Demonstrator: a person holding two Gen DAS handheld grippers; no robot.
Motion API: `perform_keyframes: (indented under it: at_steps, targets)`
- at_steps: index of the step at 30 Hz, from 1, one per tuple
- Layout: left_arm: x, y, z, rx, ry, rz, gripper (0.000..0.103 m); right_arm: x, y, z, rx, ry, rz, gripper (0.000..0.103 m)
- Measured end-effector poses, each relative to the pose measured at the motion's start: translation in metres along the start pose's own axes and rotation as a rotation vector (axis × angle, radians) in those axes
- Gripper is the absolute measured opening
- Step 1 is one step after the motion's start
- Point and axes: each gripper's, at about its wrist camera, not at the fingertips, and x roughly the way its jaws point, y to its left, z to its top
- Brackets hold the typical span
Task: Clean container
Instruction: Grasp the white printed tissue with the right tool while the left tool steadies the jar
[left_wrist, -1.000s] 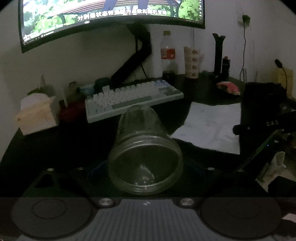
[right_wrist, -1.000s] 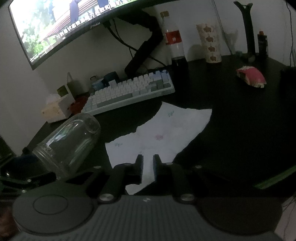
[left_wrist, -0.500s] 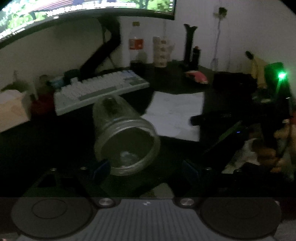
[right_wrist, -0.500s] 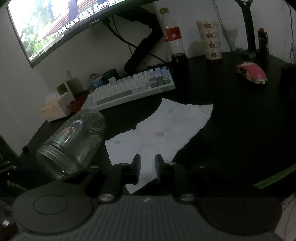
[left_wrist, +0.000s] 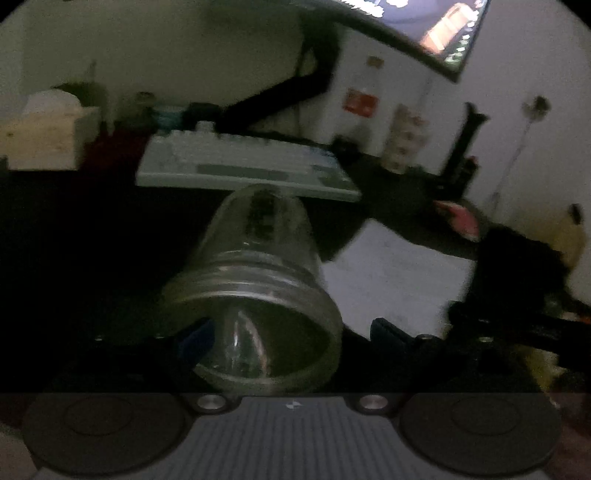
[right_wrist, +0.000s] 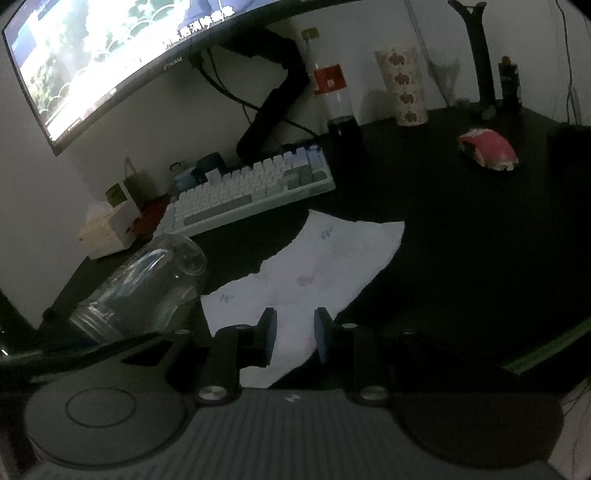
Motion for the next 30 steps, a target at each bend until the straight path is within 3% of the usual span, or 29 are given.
perform_keyframes:
  at_steps: [1,3,4,5,7,9,12,17,18,19,20,21,22,25,30]
  targets:
    - [0.004,-0.001,-0.001,0.006,-0.018,0.044,0.091,0.000,0.000,0.000,-0.002,0.000,0.001,0.026]
    - [0.011,-0.001,-0.002,0.034,-0.061,0.138,0.072,0.000,0.001,-0.001,-0.007,-0.001,0.002,0.026]
    - [0.013,0.000,-0.003,0.051,-0.066,0.176,0.050,0.000,0.002,-0.001,-0.010,-0.002,0.002,0.026]
    - [0.012,0.003,-0.003,0.069,-0.069,0.160,0.021,0.000,0.002,-0.001,-0.014,-0.004,0.001,0.026]
    - [0.007,0.009,-0.003,0.098,-0.104,0.119,0.011,0.001,0.002,-0.001,-0.018,-0.008,-0.003,0.026]
    - [0.001,0.018,-0.004,0.127,-0.133,0.055,0.007,0.002,0.002,-0.001,-0.021,-0.008,-0.005,0.026]
    - [-0.007,0.038,-0.006,0.142,-0.157,-0.082,0.007,0.003,0.003,-0.001,-0.025,-0.005,-0.002,0.026]
    - [-0.014,0.069,-0.006,0.132,-0.111,-0.336,0.008,0.006,0.002,0.000,-0.040,0.009,0.011,0.026]
    - [-0.014,0.070,-0.006,0.145,-0.089,-0.357,0.008,0.007,0.001,0.000,-0.048,0.018,0.015,0.029]
    - [-0.014,0.071,-0.005,0.160,-0.065,-0.375,0.010,0.009,0.001,0.000,-0.058,0.028,0.018,0.042]
    - [-0.014,0.069,-0.005,0.181,-0.040,-0.368,0.013,0.010,0.002,0.001,-0.080,0.037,0.024,0.054]
    - [-0.015,0.066,-0.005,0.201,-0.015,-0.356,0.015,0.011,0.003,0.001,-0.110,0.044,0.031,0.076]
    - [-0.016,0.061,-0.007,0.234,-0.003,-0.321,0.018,0.011,0.005,0.002,-0.144,0.039,0.031,0.088]
    - [-0.020,0.044,-0.014,0.335,0.027,-0.204,0.031,0.011,0.013,0.010,-0.257,0.019,0.010,0.088]
    - [-0.019,0.028,-0.021,0.398,0.026,-0.162,0.039,0.037,0.025,0.043,-0.425,0.103,-0.025,0.088]
